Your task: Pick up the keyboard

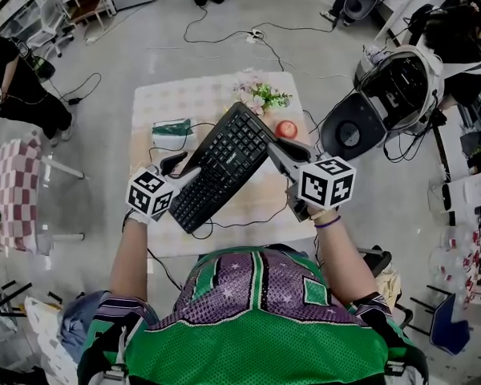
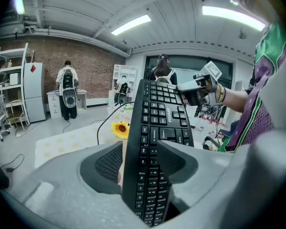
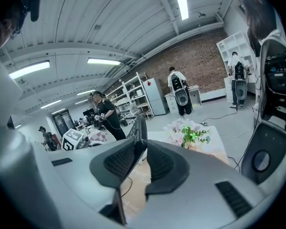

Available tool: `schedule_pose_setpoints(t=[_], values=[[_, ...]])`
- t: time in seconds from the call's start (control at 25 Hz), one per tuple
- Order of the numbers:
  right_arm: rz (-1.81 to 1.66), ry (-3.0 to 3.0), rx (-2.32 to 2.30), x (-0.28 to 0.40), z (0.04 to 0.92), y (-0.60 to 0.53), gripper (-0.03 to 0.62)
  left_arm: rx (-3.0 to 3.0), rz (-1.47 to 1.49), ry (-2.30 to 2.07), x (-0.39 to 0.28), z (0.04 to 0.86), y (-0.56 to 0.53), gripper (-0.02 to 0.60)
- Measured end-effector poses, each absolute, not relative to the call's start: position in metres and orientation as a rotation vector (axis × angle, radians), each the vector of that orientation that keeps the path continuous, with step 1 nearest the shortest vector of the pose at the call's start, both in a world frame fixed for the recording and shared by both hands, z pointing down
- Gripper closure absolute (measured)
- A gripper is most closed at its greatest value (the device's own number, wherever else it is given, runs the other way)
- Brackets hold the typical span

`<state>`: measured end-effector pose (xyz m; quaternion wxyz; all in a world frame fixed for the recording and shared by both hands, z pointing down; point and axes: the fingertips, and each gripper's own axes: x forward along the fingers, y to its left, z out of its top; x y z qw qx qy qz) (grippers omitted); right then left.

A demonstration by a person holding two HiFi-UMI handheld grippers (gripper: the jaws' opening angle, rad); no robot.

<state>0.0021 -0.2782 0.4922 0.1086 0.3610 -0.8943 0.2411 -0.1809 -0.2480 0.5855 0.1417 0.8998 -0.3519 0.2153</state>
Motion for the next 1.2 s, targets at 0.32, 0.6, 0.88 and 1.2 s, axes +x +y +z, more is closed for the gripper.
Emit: schedule_pose_setpoints(t=[0.32,0.6,0.88,1.2], values=[[0.704,-2.633,1.061,-0.001,0.489,-0.279,0.51,2.601,0.667,-0.708,-0.172,0.607,-0.256,0.304],[0.702,-2.633,1.072,-0.004,0.485,-0.283,0.51,2.602,0.664,-0.459,-0.166,0.612,-0.259,0.299],[0.696,-2.652,1.077,-0.006,0.48,-0.282,0.511,2.597,0.709,-0.172,-0.156,0.613,-0.26,0.288],[0.688,-2.669,1.084,-0.006,0.479,-0.277,0.511,2.582,0.726,0.048,-0.136,0.608,-0.253,0.281]])
